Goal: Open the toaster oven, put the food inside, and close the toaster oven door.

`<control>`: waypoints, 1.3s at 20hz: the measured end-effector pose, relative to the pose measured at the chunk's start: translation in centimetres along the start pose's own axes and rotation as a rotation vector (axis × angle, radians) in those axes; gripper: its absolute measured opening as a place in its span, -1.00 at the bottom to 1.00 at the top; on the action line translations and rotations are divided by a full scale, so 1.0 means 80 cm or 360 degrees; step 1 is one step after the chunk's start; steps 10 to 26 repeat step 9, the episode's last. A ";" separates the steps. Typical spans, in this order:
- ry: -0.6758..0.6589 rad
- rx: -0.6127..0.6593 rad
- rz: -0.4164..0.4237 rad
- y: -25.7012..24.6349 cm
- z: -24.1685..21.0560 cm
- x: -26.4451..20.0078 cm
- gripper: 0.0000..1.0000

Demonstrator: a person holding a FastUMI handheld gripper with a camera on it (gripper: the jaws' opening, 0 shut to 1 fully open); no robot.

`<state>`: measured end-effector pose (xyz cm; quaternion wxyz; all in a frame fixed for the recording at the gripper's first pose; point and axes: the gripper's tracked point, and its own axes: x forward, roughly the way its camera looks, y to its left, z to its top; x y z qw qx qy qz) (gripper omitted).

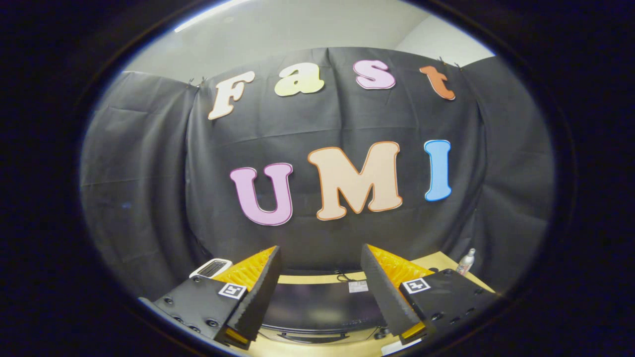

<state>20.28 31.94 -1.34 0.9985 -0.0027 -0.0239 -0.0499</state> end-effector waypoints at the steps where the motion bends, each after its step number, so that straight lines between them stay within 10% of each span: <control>1: 0.0005 0.0014 0.0013 0.001 -0.002 0.000 0.96; 26: 0.0033 0.0012 0.0016 -0.001 -0.012 -0.005 0.96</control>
